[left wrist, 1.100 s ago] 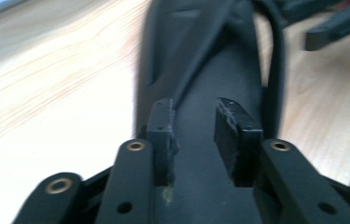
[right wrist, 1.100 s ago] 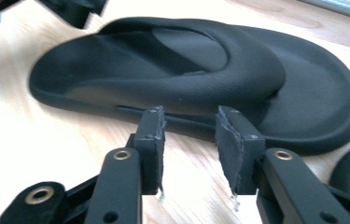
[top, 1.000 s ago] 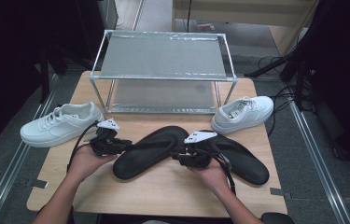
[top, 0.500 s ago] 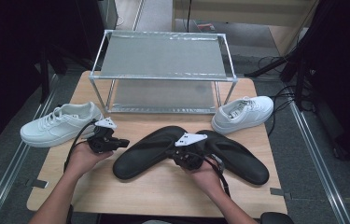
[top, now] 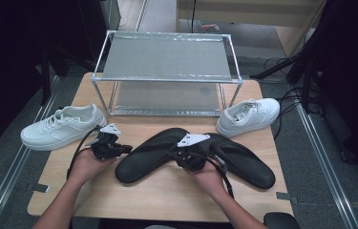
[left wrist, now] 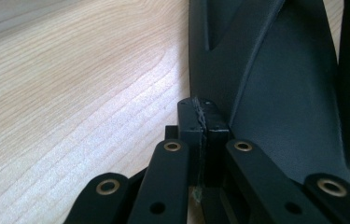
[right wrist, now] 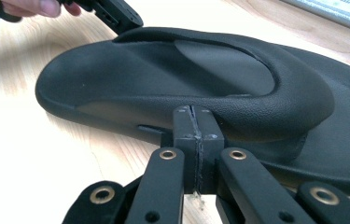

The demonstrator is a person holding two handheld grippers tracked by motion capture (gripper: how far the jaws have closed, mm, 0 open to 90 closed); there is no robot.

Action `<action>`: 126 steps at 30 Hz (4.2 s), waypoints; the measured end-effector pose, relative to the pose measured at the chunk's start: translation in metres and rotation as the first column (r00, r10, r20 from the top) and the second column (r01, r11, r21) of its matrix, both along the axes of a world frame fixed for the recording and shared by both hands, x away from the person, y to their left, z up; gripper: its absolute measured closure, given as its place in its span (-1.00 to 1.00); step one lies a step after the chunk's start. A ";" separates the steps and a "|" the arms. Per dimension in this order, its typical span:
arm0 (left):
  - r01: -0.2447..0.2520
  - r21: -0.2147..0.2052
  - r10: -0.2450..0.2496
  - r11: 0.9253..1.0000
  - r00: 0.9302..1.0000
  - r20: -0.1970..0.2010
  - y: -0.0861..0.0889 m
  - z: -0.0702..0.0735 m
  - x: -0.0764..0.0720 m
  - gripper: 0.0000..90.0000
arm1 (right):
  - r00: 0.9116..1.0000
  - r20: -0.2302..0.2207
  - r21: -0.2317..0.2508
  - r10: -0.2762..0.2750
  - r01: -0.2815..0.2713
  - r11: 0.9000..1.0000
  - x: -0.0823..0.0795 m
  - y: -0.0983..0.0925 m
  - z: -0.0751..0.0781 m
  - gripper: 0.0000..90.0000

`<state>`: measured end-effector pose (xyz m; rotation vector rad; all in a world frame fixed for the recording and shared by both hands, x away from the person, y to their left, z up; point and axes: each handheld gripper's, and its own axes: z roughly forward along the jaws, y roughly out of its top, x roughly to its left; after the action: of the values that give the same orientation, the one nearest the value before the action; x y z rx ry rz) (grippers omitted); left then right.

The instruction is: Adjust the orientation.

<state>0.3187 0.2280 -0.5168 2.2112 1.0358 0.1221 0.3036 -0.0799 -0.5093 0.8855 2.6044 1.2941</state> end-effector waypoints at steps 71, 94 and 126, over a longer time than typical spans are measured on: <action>0.039 -0.135 -0.043 0.990 0.999 -0.024 -0.018 0.008 -0.044 0.19 | 0.997 -0.065 0.029 -0.050 0.052 0.998 0.037 -0.018 0.007 0.58; 0.090 -0.100 -0.092 0.991 0.996 -0.014 -0.031 0.018 -0.020 -0.11 | 0.997 -0.049 0.077 -0.051 0.055 0.996 0.021 -0.054 0.010 0.11; 0.116 -0.107 -0.117 0.987 0.993 -0.002 -0.044 0.022 -0.001 -0.11 | 0.992 -0.010 0.088 -0.123 0.124 0.988 0.007 -0.095 0.012 0.06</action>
<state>0.3178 0.1835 -0.4949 2.1709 0.8938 0.0050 0.3106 -0.1752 -0.4968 1.0474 2.4681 1.3846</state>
